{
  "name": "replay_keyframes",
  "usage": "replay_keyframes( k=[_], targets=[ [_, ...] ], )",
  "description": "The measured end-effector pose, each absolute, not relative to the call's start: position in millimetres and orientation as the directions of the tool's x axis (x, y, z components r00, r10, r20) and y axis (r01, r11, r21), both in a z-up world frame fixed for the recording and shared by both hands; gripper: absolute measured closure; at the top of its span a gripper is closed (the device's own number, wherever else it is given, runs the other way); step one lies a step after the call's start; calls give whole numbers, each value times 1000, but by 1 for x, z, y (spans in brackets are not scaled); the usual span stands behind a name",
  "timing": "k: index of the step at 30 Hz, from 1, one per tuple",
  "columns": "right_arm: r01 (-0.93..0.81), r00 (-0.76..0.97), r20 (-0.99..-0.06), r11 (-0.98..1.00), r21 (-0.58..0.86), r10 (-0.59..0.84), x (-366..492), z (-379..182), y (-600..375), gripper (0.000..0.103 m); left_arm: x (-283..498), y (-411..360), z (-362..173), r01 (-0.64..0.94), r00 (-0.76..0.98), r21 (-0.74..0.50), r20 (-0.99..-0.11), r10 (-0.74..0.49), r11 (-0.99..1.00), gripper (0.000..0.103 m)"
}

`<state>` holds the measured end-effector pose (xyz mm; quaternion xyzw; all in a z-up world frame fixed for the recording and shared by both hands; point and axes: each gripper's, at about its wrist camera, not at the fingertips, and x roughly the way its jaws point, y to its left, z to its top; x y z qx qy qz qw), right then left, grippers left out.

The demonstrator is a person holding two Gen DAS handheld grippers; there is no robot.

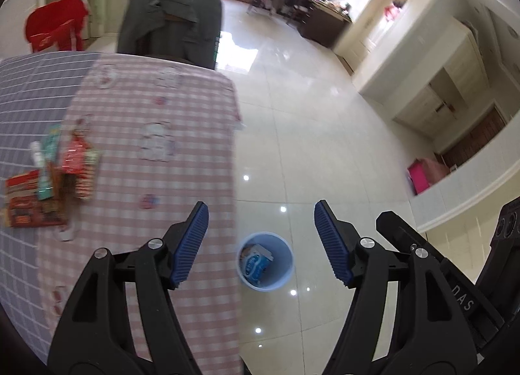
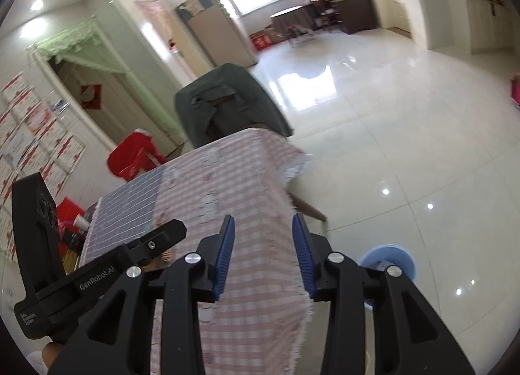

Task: Collect trash
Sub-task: 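Swing both open tools back over the remaining trash on the table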

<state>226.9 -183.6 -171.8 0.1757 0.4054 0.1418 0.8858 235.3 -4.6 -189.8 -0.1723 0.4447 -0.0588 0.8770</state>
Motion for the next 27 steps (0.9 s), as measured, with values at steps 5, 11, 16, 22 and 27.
replay_keyframes(
  k=[5, 11, 16, 22, 27],
  targets=[
    [-203, 596, -663, 884, 422, 453, 227, -164, -119, 64, 214, 59, -184, -130, 628, -352, -753, -197, 927, 35],
    [-297, 529, -683, 863, 408, 505, 230, -171, -47, 59, 194, 134, -189, -243, 639, -346, -760, -119, 906, 33],
    [-360, 472, -712, 851, 383, 520, 234, -188, 6, 58, 176, 188, -204, -341, 624, -342, -779, -62, 876, 33],
    [-429, 413, -746, 834, 346, 522, 242, -215, 53, 57, 169, 242, -230, -435, 587, -336, -809, -20, 836, 33],
    [-461, 376, -775, 828, 320, 509, 251, -240, 80, 57, 183, 259, -250, -437, 559, -317, -829, -22, 841, 33]
  ],
)
